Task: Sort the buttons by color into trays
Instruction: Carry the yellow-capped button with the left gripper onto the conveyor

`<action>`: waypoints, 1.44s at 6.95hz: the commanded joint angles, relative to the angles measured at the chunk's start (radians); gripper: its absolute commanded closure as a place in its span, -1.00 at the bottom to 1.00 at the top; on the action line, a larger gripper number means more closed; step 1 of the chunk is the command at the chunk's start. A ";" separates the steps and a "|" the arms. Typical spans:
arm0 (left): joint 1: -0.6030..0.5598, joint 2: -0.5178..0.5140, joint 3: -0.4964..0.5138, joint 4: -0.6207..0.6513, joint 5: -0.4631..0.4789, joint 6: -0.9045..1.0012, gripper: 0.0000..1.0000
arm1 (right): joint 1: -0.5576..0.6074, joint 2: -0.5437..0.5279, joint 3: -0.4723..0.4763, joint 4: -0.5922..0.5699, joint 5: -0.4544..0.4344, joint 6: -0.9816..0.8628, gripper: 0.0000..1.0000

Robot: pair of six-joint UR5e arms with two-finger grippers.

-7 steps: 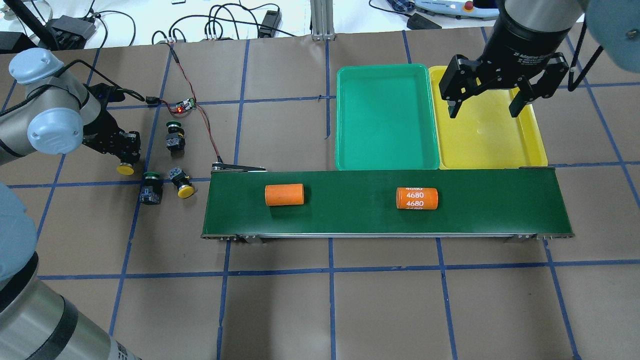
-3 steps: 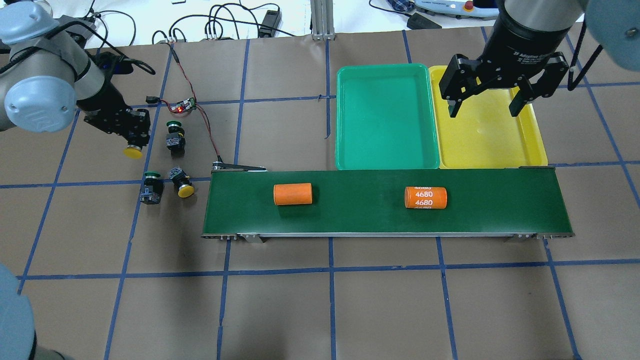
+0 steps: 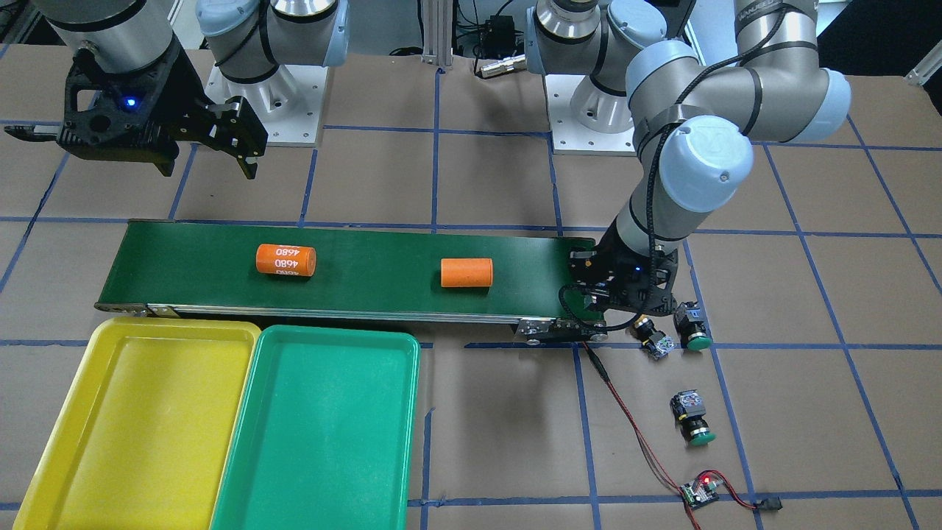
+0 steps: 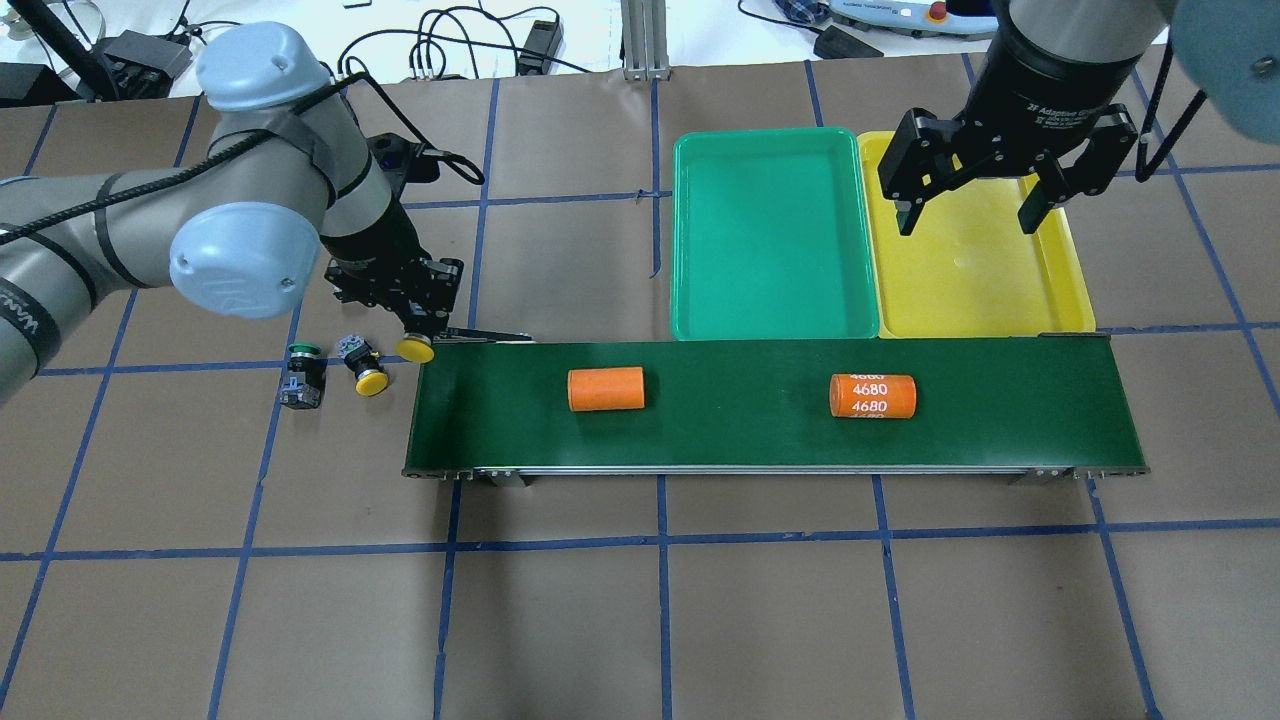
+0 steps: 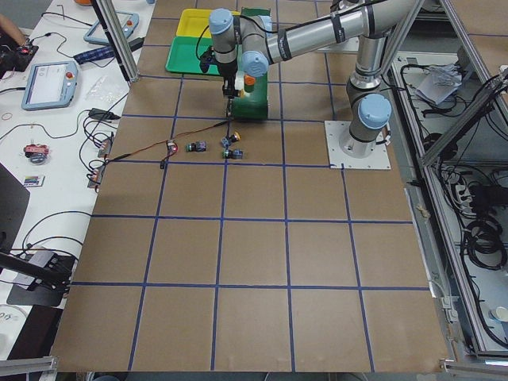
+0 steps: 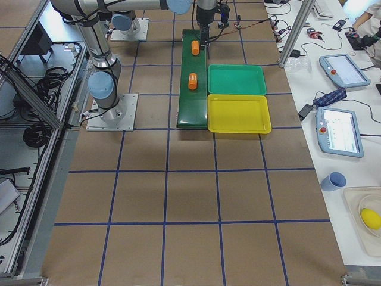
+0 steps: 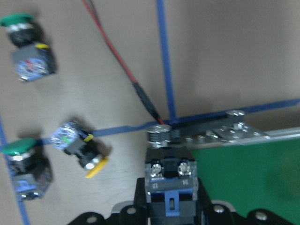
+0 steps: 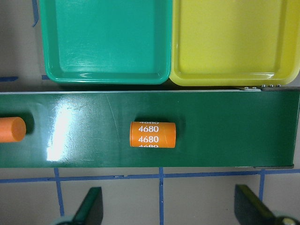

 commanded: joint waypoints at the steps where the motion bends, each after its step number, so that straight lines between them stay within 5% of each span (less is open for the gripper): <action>1: -0.008 0.003 -0.058 0.024 0.005 0.023 1.00 | 0.000 0.000 0.000 0.000 0.000 0.000 -1.00; 4: -0.007 -0.026 -0.087 0.075 -0.006 0.017 0.88 | 0.001 0.000 0.000 0.000 0.000 0.001 -1.00; 6: -0.007 -0.017 -0.127 0.078 -0.003 0.004 -0.99 | 0.000 0.000 0.000 0.000 0.000 0.001 -1.00; 10: 0.039 0.041 -0.016 0.057 0.017 0.011 -1.00 | 0.000 0.000 0.000 0.000 0.000 0.000 -1.00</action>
